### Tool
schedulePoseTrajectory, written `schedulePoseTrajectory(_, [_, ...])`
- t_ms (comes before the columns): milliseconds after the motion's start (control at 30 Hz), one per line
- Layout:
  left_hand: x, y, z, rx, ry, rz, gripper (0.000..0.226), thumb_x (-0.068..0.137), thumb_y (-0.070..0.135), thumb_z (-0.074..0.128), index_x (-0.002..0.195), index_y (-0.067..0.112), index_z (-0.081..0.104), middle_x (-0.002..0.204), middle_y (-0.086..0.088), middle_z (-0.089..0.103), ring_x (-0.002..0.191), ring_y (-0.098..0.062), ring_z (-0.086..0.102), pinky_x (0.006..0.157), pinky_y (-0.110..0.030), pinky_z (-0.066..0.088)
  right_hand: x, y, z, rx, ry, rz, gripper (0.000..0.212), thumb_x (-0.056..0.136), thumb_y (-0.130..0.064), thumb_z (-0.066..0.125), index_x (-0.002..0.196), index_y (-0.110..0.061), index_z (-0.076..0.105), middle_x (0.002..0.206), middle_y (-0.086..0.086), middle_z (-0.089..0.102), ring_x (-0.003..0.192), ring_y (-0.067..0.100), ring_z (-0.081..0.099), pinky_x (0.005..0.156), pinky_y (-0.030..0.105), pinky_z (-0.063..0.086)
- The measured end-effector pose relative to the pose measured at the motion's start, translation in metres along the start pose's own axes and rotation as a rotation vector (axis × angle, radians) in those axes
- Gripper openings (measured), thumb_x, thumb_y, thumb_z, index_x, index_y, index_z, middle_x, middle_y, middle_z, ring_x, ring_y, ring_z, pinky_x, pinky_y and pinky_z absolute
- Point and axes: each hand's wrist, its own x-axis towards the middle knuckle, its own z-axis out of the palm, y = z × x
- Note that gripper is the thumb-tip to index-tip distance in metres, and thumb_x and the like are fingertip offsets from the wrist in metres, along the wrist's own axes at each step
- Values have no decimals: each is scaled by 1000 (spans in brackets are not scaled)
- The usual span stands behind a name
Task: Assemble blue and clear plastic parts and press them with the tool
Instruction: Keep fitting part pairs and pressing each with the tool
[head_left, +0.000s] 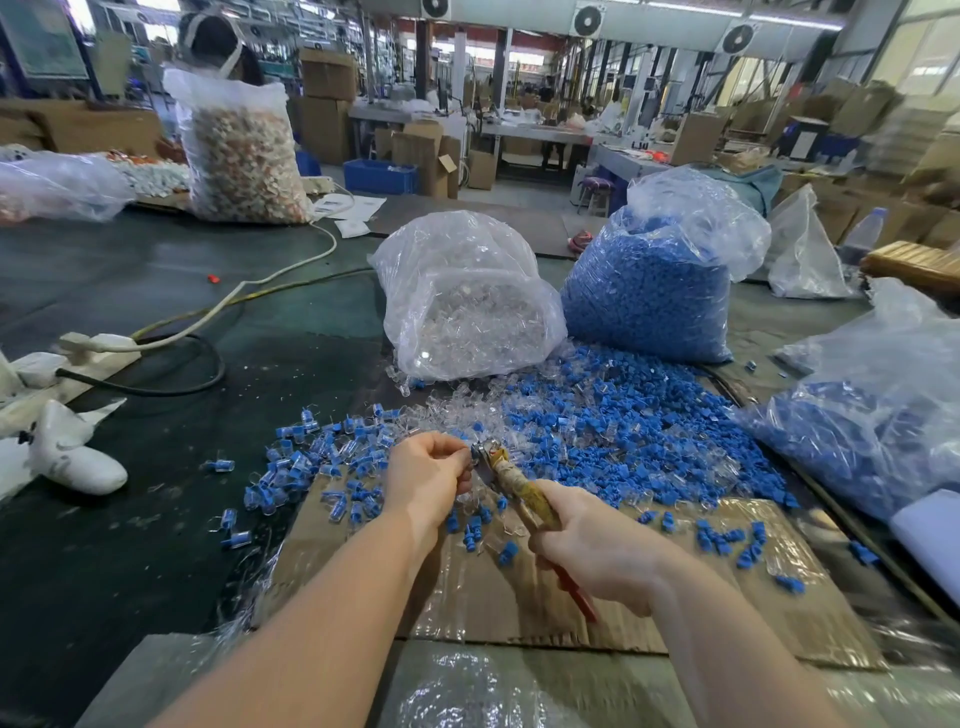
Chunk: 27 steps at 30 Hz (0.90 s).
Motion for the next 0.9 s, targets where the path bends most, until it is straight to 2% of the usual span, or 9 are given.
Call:
schedulePoseTrajectory(67, [-1,0,1,-5,-1,-3,13,88,1,57,84,11,63,78,-6,63,68,-12,60,54,-16,46,-1,-1,2,-27,17,-23,18,94,-8,46,84,-23,48,71,-7,51,42,-8,45,43,6,33])
schedulePoseTrajectory(233, [-3,-2,0,-9,-15,-20,14,88,1,56,83,12,62,82,-7,64,70,-12,61,51,-14,46,-2,-1,4,-89,31,-11,20,95,-8,46,82,-23,44,74,-6,50,59,3,44,42,6,33])
schedulePoseTrajectory(367, [-1,-2,0,-28,-5,-38,15,89,1,56,82,13,62,81,-7,64,67,-12,60,48,-12,46,0,4,7,-91,52,-16,16,94,-13,50,82,-24,46,76,-6,51,52,-1,47,42,8,32])
schedulePoseTrajectory(467, [1,-4,0,-83,31,-68,13,89,0,56,84,10,63,76,-7,62,61,-10,59,45,-12,46,4,8,8,46,90,-40,8,90,-18,59,96,-21,54,75,-7,55,44,-7,48,44,8,35])
schedulePoseTrajectory(600, [6,-7,-3,-159,84,-127,10,88,1,57,85,8,63,76,-9,65,58,-12,61,46,-18,48,9,14,10,246,141,-17,44,85,-22,67,125,-20,51,93,-2,67,72,7,64,64,21,49])
schedulePoseTrajectory(667, [9,-5,-4,-187,95,-158,9,88,2,58,85,8,63,76,-9,65,57,-12,62,46,-18,48,10,15,10,351,102,-15,42,86,-19,66,125,-17,53,84,-6,68,64,3,64,55,17,48])
schedulePoseTrajectory(767, [11,-2,-8,-238,82,-178,6,88,0,58,88,4,62,73,-10,63,59,-14,63,44,-17,49,8,16,7,518,-1,-23,18,90,-11,60,108,-13,60,62,-11,65,51,1,58,47,13,44])
schedulePoseTrajectory(833, [11,-1,-14,-224,109,-168,6,88,0,57,88,5,61,74,-11,64,58,-13,63,45,-16,50,8,14,7,441,33,-33,14,92,-13,57,104,-18,61,60,-13,63,46,0,53,45,11,41])
schedulePoseTrajectory(900, [13,-1,-21,-216,172,-145,7,88,-1,56,89,5,60,74,-11,64,53,-11,63,44,-15,49,13,18,10,250,187,-40,22,92,-16,57,114,-22,59,70,-10,63,46,-2,48,45,11,38])
